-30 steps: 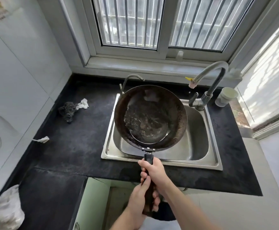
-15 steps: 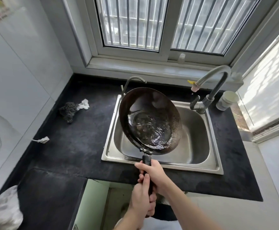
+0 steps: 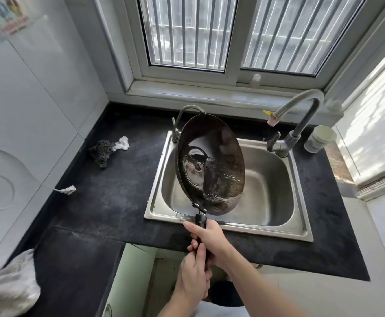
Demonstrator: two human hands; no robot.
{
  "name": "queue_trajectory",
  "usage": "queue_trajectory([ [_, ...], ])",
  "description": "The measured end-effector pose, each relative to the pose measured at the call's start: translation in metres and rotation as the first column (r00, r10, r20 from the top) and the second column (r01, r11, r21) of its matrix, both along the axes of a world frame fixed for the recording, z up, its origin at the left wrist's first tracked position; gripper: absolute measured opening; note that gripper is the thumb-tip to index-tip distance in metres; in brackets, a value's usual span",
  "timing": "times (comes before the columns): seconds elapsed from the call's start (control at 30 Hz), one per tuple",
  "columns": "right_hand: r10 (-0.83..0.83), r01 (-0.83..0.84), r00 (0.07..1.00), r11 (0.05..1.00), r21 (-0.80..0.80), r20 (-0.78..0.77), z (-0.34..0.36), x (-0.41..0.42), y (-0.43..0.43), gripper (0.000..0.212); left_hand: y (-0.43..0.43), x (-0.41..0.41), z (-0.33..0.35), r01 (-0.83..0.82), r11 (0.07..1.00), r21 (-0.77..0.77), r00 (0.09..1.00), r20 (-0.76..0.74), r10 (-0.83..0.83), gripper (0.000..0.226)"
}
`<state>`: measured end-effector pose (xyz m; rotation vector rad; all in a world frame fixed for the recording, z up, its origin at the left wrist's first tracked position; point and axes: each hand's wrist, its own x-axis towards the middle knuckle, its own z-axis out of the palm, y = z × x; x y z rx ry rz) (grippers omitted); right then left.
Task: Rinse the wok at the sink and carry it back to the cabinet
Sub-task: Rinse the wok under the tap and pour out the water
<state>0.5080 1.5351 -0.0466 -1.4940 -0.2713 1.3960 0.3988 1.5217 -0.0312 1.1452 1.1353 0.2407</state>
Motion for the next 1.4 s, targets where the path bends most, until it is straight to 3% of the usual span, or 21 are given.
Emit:
queue_trajectory([
  [0.3, 0.067, -0.064, 0.997, 0.994, -0.086, 0.034, -0.006, 0.003, -0.003, 0.028, -0.007, -0.001, -0.017, 0.023, 0.991, 0.134, 0.991, -0.133, -0.005, 0.047],
  [0.5, 0.110, -0.099, 0.989, 0.989, -0.107, 0.099, -0.012, 0.005, -0.010, 0.041, -0.010, -0.002, -0.019, 0.082, 0.969, 0.234, 0.980, -0.193, -0.037, 0.046],
  [0.8, 0.079, -0.079, 0.997, 0.996, 0.044, -0.005, -0.016, 0.018, -0.019, 0.026, -0.015, 0.009, -0.024, 0.139, 0.937, 0.321, 0.967, -0.247, -0.059, 0.044],
  [0.87, 0.072, -0.070, 0.997, 0.994, 0.085, -0.028, -0.014, 0.020, -0.019, 0.022, -0.014, 0.010, -0.025, 0.172, 0.922, 0.346, 0.958, -0.276, -0.075, 0.058],
  [0.97, 0.077, -0.072, 0.996, 0.993, 0.099, -0.050, -0.013, 0.019, -0.022, 0.019, -0.014, 0.006, -0.030, 0.183, 0.910, 0.371, 0.953, -0.294, -0.072, 0.103],
  [1.0, 0.079, -0.074, 0.996, 0.993, 0.097, -0.051, -0.013, 0.018, -0.023, 0.019, -0.015, 0.005, -0.029, 0.189, 0.911, 0.367, 0.951, -0.300, -0.076, 0.104],
  [1.13, 0.081, -0.078, 0.996, 0.993, 0.093, -0.034, -0.012, 0.016, -0.026, 0.018, -0.018, 0.005, -0.027, 0.213, 0.893, 0.396, 0.941, -0.328, -0.080, 0.059],
  [1.4, 0.061, -0.055, 0.995, 0.996, 0.068, -0.080, -0.014, 0.009, -0.029, 0.020, -0.025, 0.001, -0.028, 0.210, 0.880, 0.426, 0.943, -0.324, -0.068, 0.049],
])
